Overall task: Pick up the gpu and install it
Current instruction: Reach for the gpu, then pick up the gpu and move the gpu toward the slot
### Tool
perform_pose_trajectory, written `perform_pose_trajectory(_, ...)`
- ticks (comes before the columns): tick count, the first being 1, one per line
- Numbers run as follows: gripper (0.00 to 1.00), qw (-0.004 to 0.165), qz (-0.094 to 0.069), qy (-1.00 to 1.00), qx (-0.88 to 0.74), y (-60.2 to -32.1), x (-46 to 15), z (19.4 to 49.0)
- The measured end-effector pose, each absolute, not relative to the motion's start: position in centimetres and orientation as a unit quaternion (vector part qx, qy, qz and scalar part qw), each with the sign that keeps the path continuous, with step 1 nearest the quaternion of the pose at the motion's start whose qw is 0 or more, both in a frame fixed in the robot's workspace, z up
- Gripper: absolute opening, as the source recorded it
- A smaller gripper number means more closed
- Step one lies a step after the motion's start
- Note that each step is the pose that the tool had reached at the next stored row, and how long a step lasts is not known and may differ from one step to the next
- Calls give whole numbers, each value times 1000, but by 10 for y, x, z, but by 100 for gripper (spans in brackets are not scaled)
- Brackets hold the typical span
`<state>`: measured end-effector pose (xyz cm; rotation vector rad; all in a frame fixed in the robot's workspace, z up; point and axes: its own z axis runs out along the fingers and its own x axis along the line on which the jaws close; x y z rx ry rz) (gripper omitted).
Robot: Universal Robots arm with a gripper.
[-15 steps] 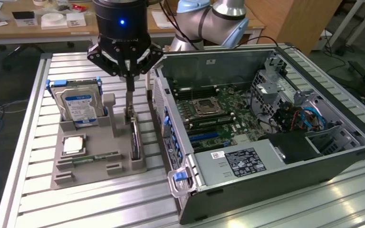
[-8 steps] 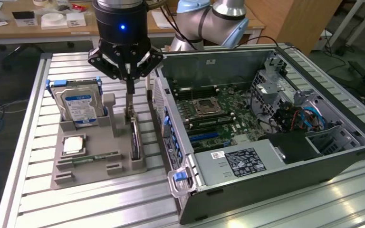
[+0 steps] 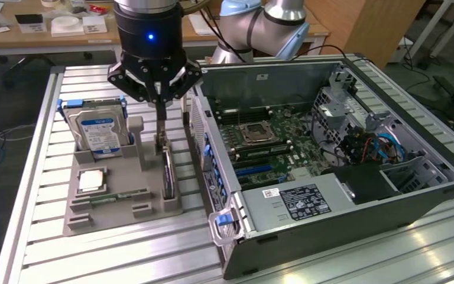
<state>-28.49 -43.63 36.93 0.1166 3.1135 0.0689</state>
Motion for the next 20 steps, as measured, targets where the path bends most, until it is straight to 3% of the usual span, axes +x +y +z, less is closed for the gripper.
perform_pose_trajectory(16, 11, 13, 22, 999, 37, -438, -285, 369)
perform_pose_trajectory(17, 11, 13, 22, 999, 37, -438, -285, 369)
perform_pose_trajectory(19, 24, 13, 22, 999, 37, -438, -285, 369)
perform_pose_trajectory(20, 24, 13, 22, 999, 37, -438, -285, 369)
